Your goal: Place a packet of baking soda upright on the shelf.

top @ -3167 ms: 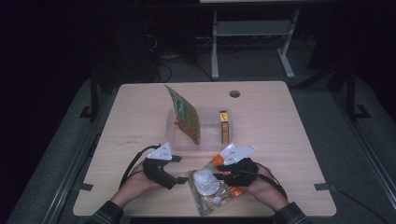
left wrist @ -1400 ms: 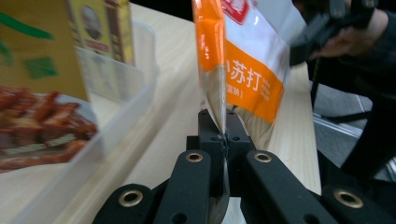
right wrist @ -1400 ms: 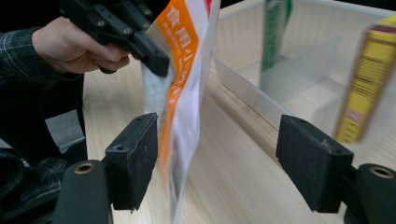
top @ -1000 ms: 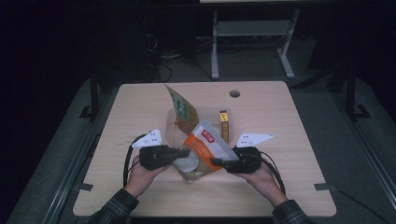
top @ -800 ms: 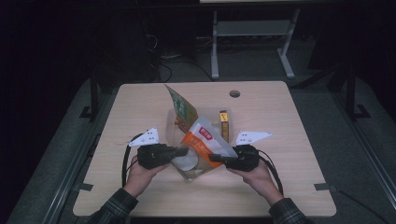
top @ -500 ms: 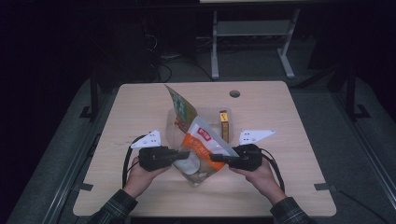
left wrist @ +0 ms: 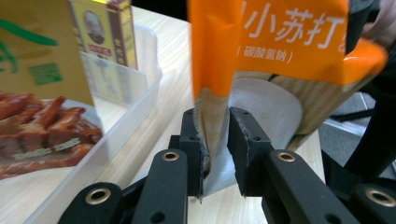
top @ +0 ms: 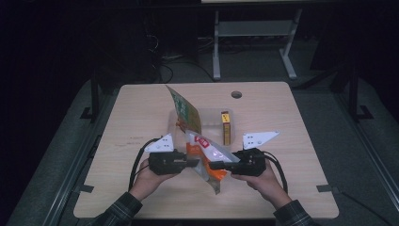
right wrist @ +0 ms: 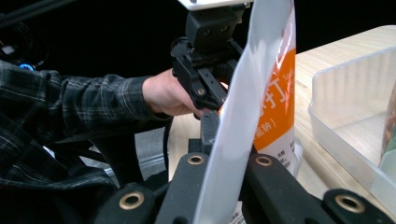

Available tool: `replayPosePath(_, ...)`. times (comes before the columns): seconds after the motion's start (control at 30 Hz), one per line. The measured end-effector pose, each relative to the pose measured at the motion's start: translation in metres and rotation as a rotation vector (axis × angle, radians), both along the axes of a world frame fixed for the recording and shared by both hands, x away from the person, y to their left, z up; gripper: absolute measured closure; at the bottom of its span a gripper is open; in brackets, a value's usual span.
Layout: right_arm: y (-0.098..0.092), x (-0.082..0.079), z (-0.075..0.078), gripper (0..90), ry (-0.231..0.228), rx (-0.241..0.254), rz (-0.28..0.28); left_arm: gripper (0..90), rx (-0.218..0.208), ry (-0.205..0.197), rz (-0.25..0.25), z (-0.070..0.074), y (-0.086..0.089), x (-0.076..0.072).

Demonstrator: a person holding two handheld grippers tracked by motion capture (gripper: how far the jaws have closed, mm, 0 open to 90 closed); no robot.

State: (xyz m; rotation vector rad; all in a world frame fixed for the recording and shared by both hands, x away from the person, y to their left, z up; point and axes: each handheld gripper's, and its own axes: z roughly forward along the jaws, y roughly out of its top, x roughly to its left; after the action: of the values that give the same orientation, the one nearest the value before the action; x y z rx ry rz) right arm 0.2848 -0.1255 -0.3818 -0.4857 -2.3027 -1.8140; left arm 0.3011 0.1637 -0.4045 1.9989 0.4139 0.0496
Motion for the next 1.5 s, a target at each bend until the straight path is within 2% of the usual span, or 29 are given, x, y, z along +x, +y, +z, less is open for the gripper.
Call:
replayPosePath(0.1,-0.004,0.001,-0.002,90.0,0.005,-0.006,-0.010,66.1,0.036,-0.012,0.010,-0.002,-0.005,0.000)
replayPosePath(0.27,-0.011,-0.002,-0.001,90.0,-0.005,-0.042,-0.038,45.9,0.062,-0.032,0.018,-0.001,-0.004,-0.003)
replayPosePath(0.4,-0.018,-0.004,0.001,90.0,-0.009,-0.039,-0.052,36.7,0.071,-0.051,0.027,0.002,0.003,-0.006)
replayPosePath(0.53,-0.024,-0.008,0.005,90.0,-0.025,-0.043,-0.068,28.3,0.077,-0.037,0.048,0.002,0.012,-0.007)
replayPosePath(0.9,-0.049,-0.007,0.017,90.0,-0.033,-0.025,-0.179,23.1,0.104,0.009,0.096,-0.009,0.035,-0.011)
replayPosePath(1.1,-0.048,0.001,0.022,90.0,-0.034,-0.035,-0.240,22.4,0.104,0.031,0.114,-0.013,0.043,-0.013)
replayPosePath(1.3,-0.044,0.011,0.024,90.0,-0.025,-0.043,-0.306,22.1,0.141,0.029,0.109,-0.016,0.047,-0.016)
replayPosePath(1.5,-0.041,0.022,0.029,90.0,-0.031,-0.038,-0.346,21.8,0.142,0.037,0.114,-0.018,0.049,-0.016)
